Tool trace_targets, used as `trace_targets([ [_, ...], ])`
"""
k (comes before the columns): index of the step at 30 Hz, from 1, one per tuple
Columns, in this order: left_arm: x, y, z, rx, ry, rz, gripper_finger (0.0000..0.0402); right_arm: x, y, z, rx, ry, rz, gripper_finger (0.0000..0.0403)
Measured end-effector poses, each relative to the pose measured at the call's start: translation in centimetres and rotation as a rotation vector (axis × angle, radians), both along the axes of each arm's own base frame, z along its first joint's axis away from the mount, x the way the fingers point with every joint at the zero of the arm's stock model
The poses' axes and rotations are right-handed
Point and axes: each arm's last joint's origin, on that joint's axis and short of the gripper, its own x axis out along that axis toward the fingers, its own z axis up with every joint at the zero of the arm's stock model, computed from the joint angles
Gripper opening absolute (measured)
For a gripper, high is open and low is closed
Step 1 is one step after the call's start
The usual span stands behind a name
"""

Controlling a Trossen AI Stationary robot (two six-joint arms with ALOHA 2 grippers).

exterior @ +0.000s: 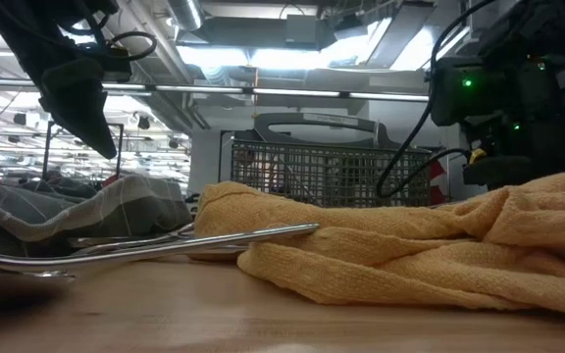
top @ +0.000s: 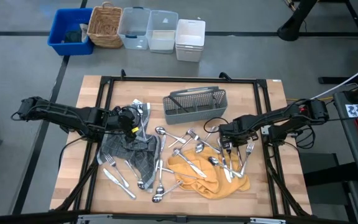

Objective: Sort silverware
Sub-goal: Put the silver knife into the gray utensil holder

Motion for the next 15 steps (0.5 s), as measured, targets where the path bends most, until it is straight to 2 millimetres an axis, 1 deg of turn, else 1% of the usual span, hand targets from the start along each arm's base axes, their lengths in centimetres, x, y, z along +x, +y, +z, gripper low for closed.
trace_targets([
  [3,0.0,0.0,0.0,0.000,0.000,0.000,0.0074,0.0,0.0,0.1,-0.001,-0.008,0.003,0.0040],
  [10,0.0,0.0,0.0,0.000,-0.001,0.000,0.0074,0.5,-0.2,1.6,-0.065,-0.062,0.023,0.0041],
  [15,0.0,0.0,0.0,0.000,-0.002,0.000,0.0074,0.4,-0.2,2.0,-0.063,-0.073,0.027,0.0040],
])
